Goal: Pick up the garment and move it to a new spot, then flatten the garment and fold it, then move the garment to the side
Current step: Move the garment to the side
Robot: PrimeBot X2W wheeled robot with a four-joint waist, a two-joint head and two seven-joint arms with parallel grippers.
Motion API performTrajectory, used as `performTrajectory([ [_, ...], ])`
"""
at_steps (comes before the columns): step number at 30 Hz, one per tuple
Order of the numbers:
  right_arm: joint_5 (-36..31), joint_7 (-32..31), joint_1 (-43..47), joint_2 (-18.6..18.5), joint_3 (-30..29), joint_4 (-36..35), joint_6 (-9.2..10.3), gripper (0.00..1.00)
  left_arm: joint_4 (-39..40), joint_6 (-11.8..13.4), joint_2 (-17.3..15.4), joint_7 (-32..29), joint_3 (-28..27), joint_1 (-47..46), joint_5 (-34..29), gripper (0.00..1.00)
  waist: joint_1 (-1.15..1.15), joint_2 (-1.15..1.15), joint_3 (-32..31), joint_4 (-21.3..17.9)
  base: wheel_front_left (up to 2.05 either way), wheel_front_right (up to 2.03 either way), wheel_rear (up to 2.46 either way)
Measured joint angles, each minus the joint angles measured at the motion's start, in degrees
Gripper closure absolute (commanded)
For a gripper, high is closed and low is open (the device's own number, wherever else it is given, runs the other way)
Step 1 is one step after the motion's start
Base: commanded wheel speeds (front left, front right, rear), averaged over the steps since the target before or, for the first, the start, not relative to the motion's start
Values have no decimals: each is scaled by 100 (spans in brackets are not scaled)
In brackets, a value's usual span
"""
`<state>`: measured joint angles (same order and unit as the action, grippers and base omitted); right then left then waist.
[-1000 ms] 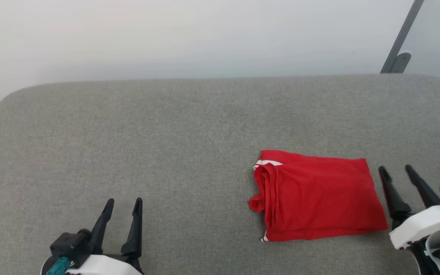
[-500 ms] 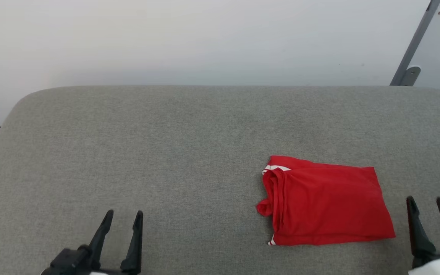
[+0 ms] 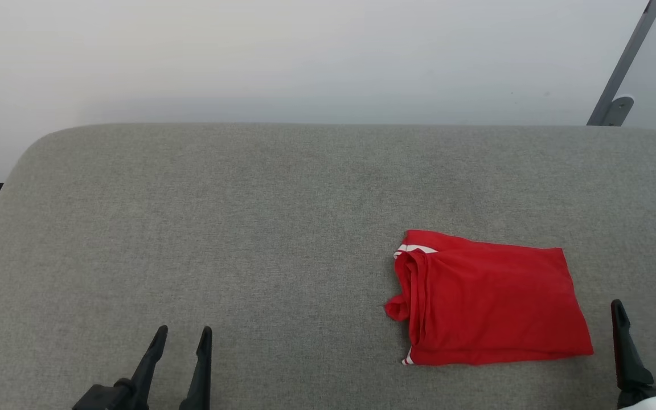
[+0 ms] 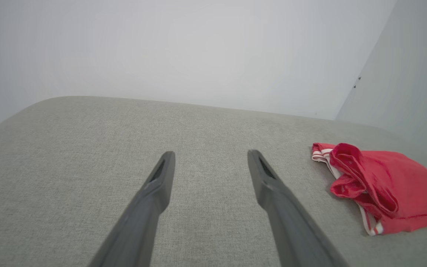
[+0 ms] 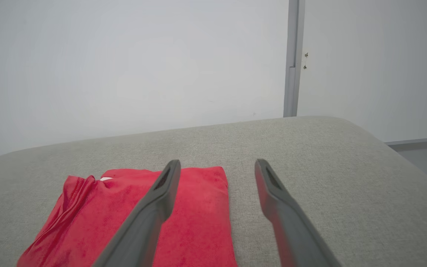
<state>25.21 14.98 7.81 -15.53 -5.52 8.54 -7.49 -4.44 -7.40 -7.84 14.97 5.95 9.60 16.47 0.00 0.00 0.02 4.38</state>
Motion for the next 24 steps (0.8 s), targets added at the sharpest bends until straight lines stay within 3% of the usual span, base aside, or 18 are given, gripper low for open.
performTrajectory([
  [4,-8,-1,-71,-107,145,16,0,0,35,0,2,0,3,-32,30,0,0,0,45,-1,0,0,0],
  [7,-58,-477,-414,-464,510,162,-1,0,11,0,30,0,13,-48,74,0,0,0,157,-68,0,0,0],
  [20,691,-4477,-1730,-1574,1100,615,-1,0,-94,0,192,0,261,-607,164,0,0,0,573,-8,0,0,0],
  [24,937,-5001,-2198,-1685,1107,794,-1,0,-170,0,245,0,453,-904,198,0,0,0,862,110,0,0,0],
])
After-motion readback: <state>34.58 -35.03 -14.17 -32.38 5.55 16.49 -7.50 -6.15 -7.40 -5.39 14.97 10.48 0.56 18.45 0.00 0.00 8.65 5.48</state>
